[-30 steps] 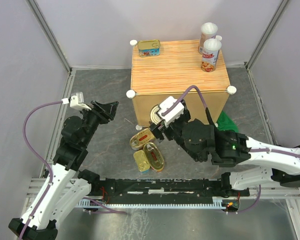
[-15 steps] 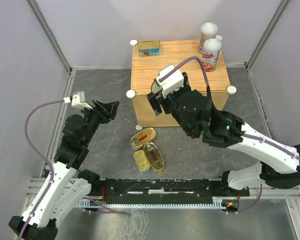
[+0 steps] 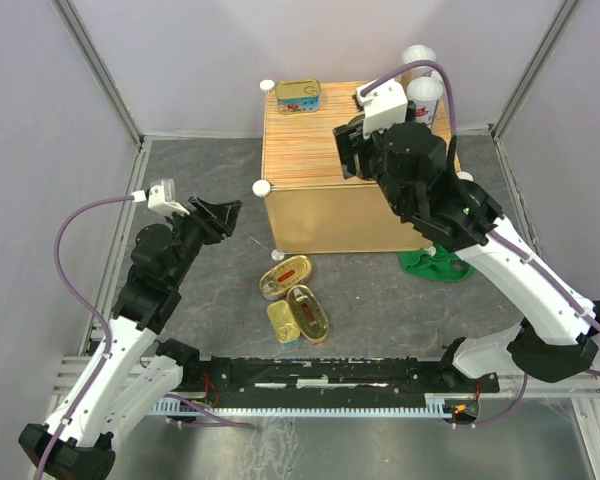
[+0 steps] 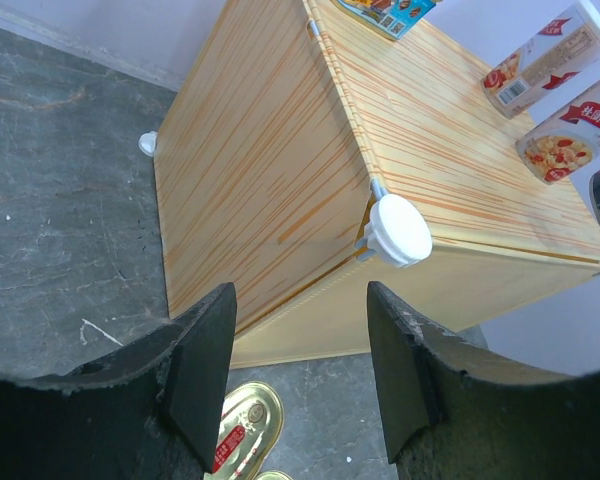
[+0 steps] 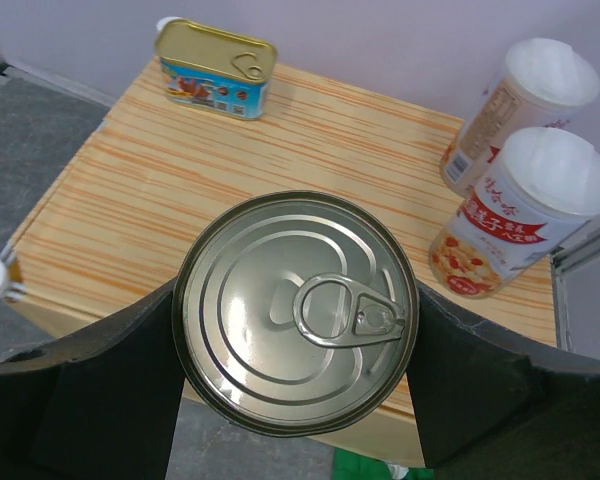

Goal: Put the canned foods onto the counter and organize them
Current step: Place the canned food on the counter.

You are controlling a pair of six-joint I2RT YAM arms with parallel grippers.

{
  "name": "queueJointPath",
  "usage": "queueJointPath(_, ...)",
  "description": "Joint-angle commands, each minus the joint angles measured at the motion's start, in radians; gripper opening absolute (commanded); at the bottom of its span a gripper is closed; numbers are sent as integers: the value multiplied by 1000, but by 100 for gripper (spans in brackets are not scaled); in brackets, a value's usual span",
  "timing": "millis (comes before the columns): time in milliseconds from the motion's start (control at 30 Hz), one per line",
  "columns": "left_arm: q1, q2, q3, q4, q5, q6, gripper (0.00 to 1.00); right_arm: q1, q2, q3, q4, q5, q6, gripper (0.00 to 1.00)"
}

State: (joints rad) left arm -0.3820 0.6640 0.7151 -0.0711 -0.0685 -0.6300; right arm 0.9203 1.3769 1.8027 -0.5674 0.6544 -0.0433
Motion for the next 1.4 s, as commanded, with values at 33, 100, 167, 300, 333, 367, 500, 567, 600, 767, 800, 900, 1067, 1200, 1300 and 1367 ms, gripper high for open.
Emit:
queueJointPath(33, -3, 18, 30, 69, 13, 41, 62, -129, -32, 77, 80, -76, 63, 1)
queueJointPath(100, -3, 24, 30, 72, 16, 41, 62, -173, -32, 77, 68, -95, 81, 1)
queueJointPath(167, -3, 30, 33, 76, 19, 40, 62, -217, -37, 75, 60, -110, 97, 1)
queueJointPath(300, -3, 34, 35, 77, 21, 39, 62, -288, -40, 72, 38, -140, 127, 1)
queueJointPath(333, -3, 33, 35, 77, 20, 39, 62, -307, -40, 71, 32, -148, 135, 1)
queueJointPath(367, -2, 33, 34, 77, 20, 38, 62, -325, -38, 74, 26, -157, 145, 1)
queueJointPath(500, -3, 30, 34, 73, 24, 36, 62, -377, -37, 78, 2, -182, 172, 1)
queueJointPath(567, -3, 25, 34, 71, 22, 36, 62, -396, -36, 77, -3, -184, 176, 1)
queueJointPath(600, -3, 23, 33, 70, 22, 36, 62, -406, -35, 75, -8, -189, 181, 1)
queueJointPath(767, -3, 18, 35, 64, 21, 34, 62, -460, -30, 76, -28, -226, 216, 1)
queueJointPath(800, -2, 19, 36, 64, 20, 35, 62, -469, -28, 76, -31, -231, 225, 1)
queueJointPath(900, -3, 21, 42, 62, 21, 38, 62, -490, -20, 84, -46, -248, 243, 1)
queueJointPath(1067, -2, 25, 49, 60, 22, 41, 62, -509, -6, 104, -75, -251, 258, 1)
queueJointPath(1200, -3, 29, 50, 63, 23, 42, 62, -522, 7, 123, -101, -266, 264, 1)
queueJointPath(1300, -4, 31, 50, 65, 25, 43, 62, -527, 13, 122, -112, -271, 270, 1)
queueJointPath(1367, -3, 31, 49, 67, 25, 43, 62, -527, 15, 124, -120, -271, 270, 1)
